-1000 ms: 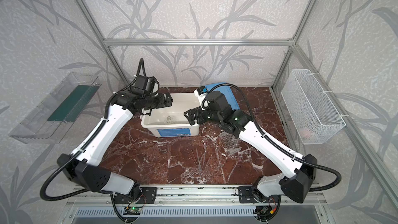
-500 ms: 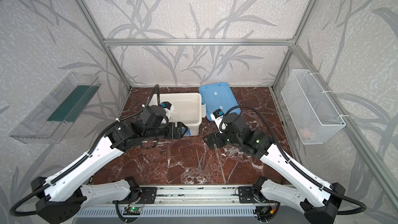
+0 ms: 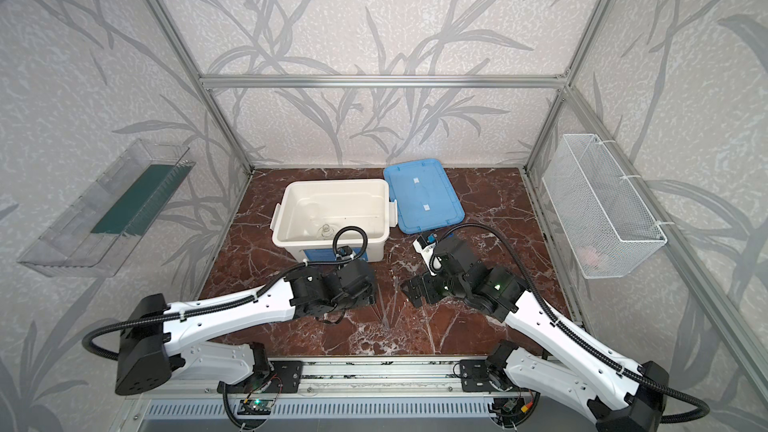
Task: Organize the chemistry lab equipment
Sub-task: 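Lower the left gripper onto the metal tweezers and close on one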
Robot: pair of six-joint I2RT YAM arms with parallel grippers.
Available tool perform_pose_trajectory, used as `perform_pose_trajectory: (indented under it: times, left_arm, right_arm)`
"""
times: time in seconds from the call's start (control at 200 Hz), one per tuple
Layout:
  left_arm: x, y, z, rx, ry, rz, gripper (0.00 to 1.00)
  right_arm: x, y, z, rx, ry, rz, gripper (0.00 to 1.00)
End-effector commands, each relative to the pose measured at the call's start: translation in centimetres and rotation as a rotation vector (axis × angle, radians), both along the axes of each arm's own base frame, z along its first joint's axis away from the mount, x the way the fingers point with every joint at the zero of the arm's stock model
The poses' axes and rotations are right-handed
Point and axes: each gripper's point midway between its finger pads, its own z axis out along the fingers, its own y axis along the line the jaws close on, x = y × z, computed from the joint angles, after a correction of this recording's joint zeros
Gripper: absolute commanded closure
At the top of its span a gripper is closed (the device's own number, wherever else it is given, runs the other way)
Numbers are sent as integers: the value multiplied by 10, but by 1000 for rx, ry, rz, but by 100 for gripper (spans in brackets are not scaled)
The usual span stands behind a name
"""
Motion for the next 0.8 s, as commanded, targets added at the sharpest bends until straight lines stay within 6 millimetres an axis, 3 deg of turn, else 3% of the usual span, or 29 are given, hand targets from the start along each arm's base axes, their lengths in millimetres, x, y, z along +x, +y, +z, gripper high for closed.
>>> perform_pose_trajectory:
  times: [0.0, 0.22, 0.4, 0.615, 0.795]
  left_arm:
    - [9, 5, -8, -3, -7, 188, 34]
    - [2, -6, -53, -37, 79, 256, 39]
    - [10, -16, -56, -34, 67, 268, 40]
    - [7, -7, -69, 32, 117, 374, 50]
    - [13, -19, -76, 28, 116, 374, 54]
  right_arm:
    - [2, 4, 8, 43, -21, 0, 0]
    - [2, 4, 7, 43, -23, -1, 0]
    - [0, -1, 1, 39, -26, -18, 0]
    - [-2, -8, -1, 31, -37, -31, 0]
    - [-2, -10, -3, 25, -44, -34, 0]
